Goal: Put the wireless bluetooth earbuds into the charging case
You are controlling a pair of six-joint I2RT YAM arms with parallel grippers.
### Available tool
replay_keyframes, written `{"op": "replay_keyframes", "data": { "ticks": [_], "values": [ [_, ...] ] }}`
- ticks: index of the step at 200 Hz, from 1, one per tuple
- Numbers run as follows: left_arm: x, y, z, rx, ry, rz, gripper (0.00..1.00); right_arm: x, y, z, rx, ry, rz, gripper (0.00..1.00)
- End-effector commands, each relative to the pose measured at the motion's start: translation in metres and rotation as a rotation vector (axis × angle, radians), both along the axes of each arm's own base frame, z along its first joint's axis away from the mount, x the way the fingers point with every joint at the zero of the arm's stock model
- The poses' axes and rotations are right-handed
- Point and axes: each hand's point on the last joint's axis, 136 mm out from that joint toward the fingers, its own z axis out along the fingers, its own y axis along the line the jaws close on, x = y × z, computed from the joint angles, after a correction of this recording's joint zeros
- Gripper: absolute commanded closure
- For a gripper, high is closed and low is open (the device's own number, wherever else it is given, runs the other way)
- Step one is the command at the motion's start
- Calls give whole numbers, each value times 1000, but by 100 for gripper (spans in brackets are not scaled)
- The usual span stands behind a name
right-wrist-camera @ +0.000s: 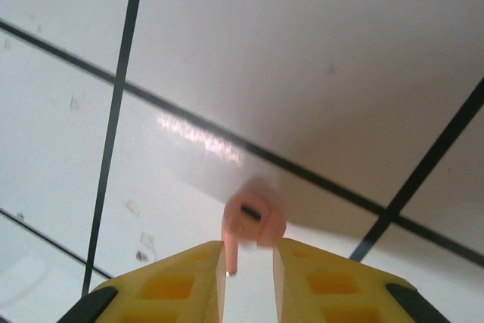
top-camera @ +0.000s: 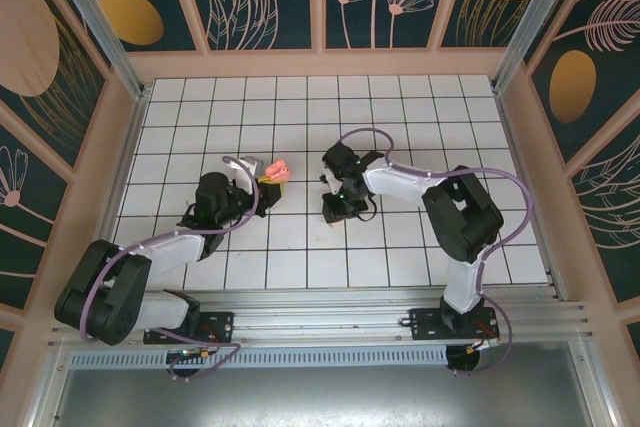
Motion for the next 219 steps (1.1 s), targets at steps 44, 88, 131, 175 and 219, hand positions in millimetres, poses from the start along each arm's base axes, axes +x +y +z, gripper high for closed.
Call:
{"op": "replay_keyframes", "data": {
  "ticks": [44,88,131,175,219],
  "values": [
    [2,-3,13,-34,-26,-15,79,-28,-19,2,-20,64,62,76],
    [3,-5,14,-44,-25,-25,79,-26,-28,4,-35,54,43,76],
    [4,-7,13,-40,-19,-35,79,-19,-24,16,-6,38,18,69],
    [5,-6,15,-43,-20,-26,78,-4,-9,34,51,24,-66,66],
    [6,-5,17,-43,-23,-19,78,4,-5,27,14,24,-127,66]
  ]
}}
